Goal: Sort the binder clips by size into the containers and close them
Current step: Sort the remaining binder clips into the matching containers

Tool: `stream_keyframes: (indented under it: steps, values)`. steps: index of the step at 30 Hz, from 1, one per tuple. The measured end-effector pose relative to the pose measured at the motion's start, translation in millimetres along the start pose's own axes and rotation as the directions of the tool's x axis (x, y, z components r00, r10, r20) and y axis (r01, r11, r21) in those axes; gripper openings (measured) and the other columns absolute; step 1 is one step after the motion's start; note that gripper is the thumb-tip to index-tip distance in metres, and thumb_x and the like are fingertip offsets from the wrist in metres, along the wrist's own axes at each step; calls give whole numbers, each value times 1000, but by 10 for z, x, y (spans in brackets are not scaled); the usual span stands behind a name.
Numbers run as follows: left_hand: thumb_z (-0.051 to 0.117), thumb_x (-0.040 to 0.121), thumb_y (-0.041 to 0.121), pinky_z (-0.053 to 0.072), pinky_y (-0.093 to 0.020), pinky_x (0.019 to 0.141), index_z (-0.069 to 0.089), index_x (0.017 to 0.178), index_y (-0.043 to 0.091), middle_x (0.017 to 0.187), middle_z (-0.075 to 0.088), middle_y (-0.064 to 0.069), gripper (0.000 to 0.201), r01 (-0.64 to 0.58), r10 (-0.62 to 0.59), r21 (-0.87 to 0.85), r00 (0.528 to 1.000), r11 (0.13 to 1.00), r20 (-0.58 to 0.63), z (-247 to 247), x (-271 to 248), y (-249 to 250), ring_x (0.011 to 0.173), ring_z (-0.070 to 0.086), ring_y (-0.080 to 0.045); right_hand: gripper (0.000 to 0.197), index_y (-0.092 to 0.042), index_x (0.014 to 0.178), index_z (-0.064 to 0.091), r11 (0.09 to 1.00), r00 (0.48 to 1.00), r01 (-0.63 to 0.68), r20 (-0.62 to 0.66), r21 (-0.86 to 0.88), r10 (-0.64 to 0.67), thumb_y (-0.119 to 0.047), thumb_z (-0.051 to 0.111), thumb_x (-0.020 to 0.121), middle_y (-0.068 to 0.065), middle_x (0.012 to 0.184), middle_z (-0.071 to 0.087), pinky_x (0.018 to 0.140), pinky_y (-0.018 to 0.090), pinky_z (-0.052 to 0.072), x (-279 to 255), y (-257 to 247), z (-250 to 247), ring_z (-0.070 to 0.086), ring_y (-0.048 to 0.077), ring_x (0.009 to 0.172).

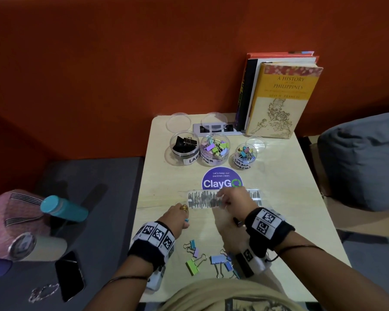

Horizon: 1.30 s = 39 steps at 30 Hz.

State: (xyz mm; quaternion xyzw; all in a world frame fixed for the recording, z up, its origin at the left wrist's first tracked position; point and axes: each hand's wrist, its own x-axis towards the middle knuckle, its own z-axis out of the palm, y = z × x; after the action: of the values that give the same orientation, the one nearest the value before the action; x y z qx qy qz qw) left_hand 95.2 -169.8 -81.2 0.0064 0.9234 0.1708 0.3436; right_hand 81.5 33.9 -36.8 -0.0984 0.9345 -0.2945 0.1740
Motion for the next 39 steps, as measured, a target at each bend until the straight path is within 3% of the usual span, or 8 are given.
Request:
stream_keyframes:
  steps: [6,10,16,21,25,29,35,39]
  values:
    - [46,92,-2,44,-31,77,55,90,9,109,55,-24,15,-139,131,-54,982,989,-137,-434,134,524,84,58,-25,17,-1,97,69,934,858,-182,-415,308,304,1,64,81,17,99,72,87,25,50,370,272,-562,67,24,87]
    - [57,91,15,44,-28,87,63,103,4,108,63,-14,18,-246,202,-129,937,961,-285,-815,351,1174,101,59,-25,15,-1,95,69,921,781,-178,-519,347,347,-3,65,81,17,97,73,79,15,44,579,449,-816,68,27,92]
    - [63,86,10,45,-30,99,63,118,8,120,65,-13,32,-330,283,-86,896,940,-343,-1049,755,1824,114,59,-26,41,-7,122,57,975,897,-164,-388,152,211,-11,65,82,16,125,60,98,30,39,667,643,-919,53,30,117]
    - [63,87,22,22,-43,118,53,131,14,157,20,5,47,-371,406,171,872,913,-273,-1025,717,1677,142,19,-25,39,-6,115,59,992,902,-67,-419,106,105,-7,69,77,18,119,56,90,27,37,412,703,-861,51,32,113]
    - [62,88,23,20,-51,117,31,144,35,157,18,7,64,-418,450,175,862,891,-233,-865,298,1106,142,14,-25,29,-4,104,65,993,955,99,-286,64,-77,-7,71,75,18,110,61,83,35,46,85,453,-648,58,32,99]
    - [62,87,25,29,-40,113,52,131,32,143,39,10,45,-427,438,101,889,899,-137,-523,-195,486,132,28,-13,26,-8,94,68,971,971,238,-19,3,-238,2,68,70,14,98,66,78,33,48,-145,233,-309,62,32,92]
    - [65,83,37,37,-20,102,59,121,29,126,47,10,40,-411,412,59,911,910,-4,-74,-672,42,118,44,-7,25,-8,98,68,949,921,309,269,-69,-280,3,55,79,13,100,68,76,24,40,-425,16,21,62,28,94]
    - [69,78,41,38,-25,100,54,126,34,126,41,12,51,-414,406,94,909,905,91,117,-744,-62,116,38,-7,25,-10,103,64,937,871,309,444,-161,-211,-5,59,79,11,106,64,86,32,46,-586,-39,128,58,27,101]
